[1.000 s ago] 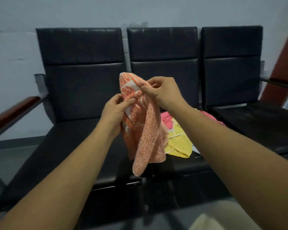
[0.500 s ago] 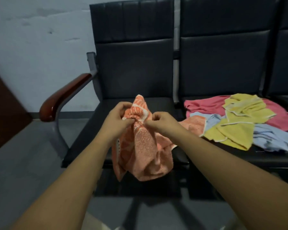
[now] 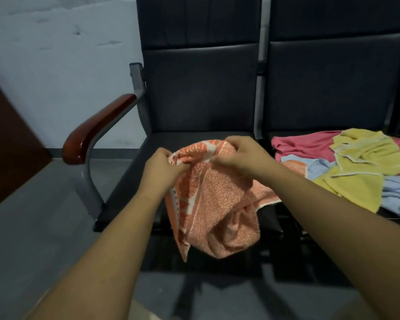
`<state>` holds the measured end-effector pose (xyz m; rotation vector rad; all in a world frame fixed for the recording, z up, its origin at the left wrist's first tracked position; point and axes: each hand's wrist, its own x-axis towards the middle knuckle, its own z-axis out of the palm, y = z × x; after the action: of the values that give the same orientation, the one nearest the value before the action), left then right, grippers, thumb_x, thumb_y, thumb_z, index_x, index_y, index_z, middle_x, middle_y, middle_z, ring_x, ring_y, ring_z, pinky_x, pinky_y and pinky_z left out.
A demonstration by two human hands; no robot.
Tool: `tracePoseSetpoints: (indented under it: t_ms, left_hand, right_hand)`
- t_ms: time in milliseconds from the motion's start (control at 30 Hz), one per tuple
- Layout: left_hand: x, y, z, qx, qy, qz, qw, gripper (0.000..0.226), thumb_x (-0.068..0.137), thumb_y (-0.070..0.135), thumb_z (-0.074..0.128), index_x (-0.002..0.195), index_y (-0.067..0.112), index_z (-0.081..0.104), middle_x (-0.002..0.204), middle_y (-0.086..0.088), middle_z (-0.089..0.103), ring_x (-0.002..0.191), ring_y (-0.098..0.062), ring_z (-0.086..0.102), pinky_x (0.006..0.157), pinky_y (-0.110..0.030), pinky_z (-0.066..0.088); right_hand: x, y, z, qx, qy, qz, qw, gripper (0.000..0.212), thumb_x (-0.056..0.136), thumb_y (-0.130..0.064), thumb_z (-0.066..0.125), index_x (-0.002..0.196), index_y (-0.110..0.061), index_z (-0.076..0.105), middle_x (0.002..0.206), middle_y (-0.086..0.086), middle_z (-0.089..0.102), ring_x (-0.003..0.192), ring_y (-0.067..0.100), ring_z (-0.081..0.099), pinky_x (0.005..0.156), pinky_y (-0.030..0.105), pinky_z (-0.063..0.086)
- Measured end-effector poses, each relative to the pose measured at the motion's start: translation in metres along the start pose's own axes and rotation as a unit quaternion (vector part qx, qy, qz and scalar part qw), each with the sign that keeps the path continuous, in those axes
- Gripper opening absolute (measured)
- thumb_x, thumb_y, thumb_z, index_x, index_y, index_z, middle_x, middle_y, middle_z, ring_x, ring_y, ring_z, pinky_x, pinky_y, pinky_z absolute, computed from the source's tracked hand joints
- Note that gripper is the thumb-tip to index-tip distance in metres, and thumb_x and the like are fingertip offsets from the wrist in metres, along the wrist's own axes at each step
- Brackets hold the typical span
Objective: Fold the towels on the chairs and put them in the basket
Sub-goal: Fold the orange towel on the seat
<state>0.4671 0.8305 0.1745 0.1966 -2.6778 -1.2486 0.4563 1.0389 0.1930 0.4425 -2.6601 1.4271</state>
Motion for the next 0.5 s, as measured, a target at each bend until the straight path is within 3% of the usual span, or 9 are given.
tracePoseSetpoints:
  t_ms: [67, 167, 267, 333, 400, 500]
  left_hand:
    - [-0.002, -0.002, -0.004, -0.048, -0.043, -0.053, 0.997, 0.03, 0.083, 0.033, 0.076, 0.098, 0.008, 0.068, 0.091, -0.006, 0.072, 0.084, -0.02, 0.069, 0.07, -0.034, 0.053]
    - [-0.009, -0.004, -0.009, -0.139, -0.089, -0.063, 0.984, 0.023, 0.089, 0.03, 0.07, 0.093, 0.008, 0.068, 0.087, -0.007, 0.076, 0.088, -0.026, 0.073, 0.081, -0.041, 0.056]
    - [-0.013, 0.003, -0.014, -0.254, -0.078, -0.046, 0.963, 0.013, 0.093, 0.024, 0.068, 0.1, 0.013, 0.069, 0.09, -0.009, 0.076, 0.085, -0.027, 0.073, 0.076, -0.038, 0.058]
    - [-0.015, 0.009, -0.015, -0.318, -0.116, -0.033, 0.94, 0.014, 0.095, 0.019, 0.066, 0.107, 0.014, 0.07, 0.095, -0.011, 0.076, 0.085, -0.027, 0.073, 0.078, -0.039, 0.06]
    - [-0.017, 0.014, -0.011, -0.319, -0.153, -0.015, 0.935, 0.017, 0.095, 0.017, 0.065, 0.111, 0.014, 0.069, 0.098, -0.014, 0.076, 0.087, -0.027, 0.073, 0.079, -0.041, 0.06]
    - [-0.017, 0.015, -0.007, -0.334, -0.129, -0.024, 0.933, 0.029, 0.091, 0.03, 0.07, 0.114, 0.012, 0.068, 0.103, -0.016, 0.075, 0.092, -0.029, 0.073, 0.081, -0.042, 0.059]
  right_hand:
    - [-0.001, -0.001, -0.003, 0.072, 0.037, 0.017, 0.997, 0.029, 0.081, -0.022, 0.08, 0.094, 0.0, 0.065, 0.078, 0.011, 0.067, 0.07, 0.017, 0.064, 0.062, 0.039, 0.052]
    - [-0.002, 0.0, -0.008, 0.06, 0.052, 0.033, 0.996, 0.028, 0.079, -0.02, 0.082, 0.096, -0.007, 0.063, 0.083, 0.006, 0.069, 0.074, 0.018, 0.068, 0.068, 0.037, 0.054]
    - [-0.012, -0.008, -0.01, 0.033, -0.064, 0.046, 0.996, 0.043, 0.074, -0.038, 0.086, 0.109, -0.027, 0.063, 0.095, -0.01, 0.071, 0.082, 0.001, 0.068, 0.072, 0.019, 0.053]
    - [-0.019, -0.015, -0.002, 0.035, -0.134, 0.053, 0.989, 0.046, 0.072, -0.045, 0.085, 0.112, -0.033, 0.066, 0.1, -0.015, 0.073, 0.09, -0.002, 0.068, 0.081, 0.019, 0.052]
    - [-0.024, -0.018, 0.008, 0.057, -0.165, 0.06, 0.983, 0.034, 0.074, -0.043, 0.085, 0.103, -0.029, 0.072, 0.095, -0.013, 0.076, 0.087, 0.001, 0.071, 0.078, 0.019, 0.052]
    - [-0.027, -0.018, 0.016, 0.133, -0.139, 0.08, 0.978, 0.023, 0.078, -0.028, 0.084, 0.096, -0.017, 0.076, 0.092, 0.0, 0.078, 0.086, 0.014, 0.074, 0.08, 0.029, 0.058]
